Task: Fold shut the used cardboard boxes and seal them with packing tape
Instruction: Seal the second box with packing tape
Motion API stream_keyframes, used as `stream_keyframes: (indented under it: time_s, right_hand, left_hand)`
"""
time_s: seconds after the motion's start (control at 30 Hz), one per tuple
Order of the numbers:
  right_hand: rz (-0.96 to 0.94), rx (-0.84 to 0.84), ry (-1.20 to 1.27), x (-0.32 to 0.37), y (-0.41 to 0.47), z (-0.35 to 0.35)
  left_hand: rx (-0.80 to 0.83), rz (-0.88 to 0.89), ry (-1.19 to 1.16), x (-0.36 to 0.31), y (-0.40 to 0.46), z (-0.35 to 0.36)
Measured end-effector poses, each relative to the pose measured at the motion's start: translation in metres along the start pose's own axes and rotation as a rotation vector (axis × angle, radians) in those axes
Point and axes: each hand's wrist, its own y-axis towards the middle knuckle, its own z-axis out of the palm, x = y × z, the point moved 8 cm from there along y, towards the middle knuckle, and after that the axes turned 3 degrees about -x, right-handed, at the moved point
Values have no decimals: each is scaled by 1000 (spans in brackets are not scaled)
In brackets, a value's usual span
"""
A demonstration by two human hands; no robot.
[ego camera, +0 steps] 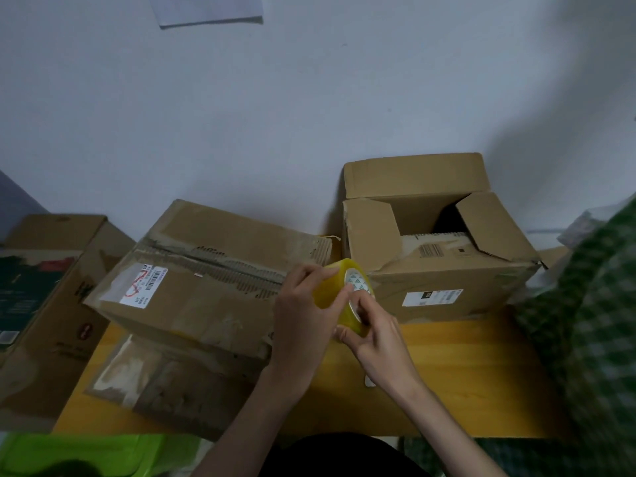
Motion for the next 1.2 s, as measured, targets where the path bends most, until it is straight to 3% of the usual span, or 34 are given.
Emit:
stream_keyframes:
  time_s: [0.17, 0.43, 0.97, 1.2]
  right_hand:
    - [-13, 8, -22, 4, 0, -3]
    - [-55, 84, -78, 9, 2, -11]
    - [-16, 151, -66, 14, -5, -13]
    - [30, 218, -64, 14, 3, -18]
  left_hand:
    - [3, 1, -15, 1, 4, -2]
    - [200, 6, -75, 5, 33, -5]
    - [234, 193, 86, -6, 15, 10]
    - [354, -1, -89, 17, 11, 17]
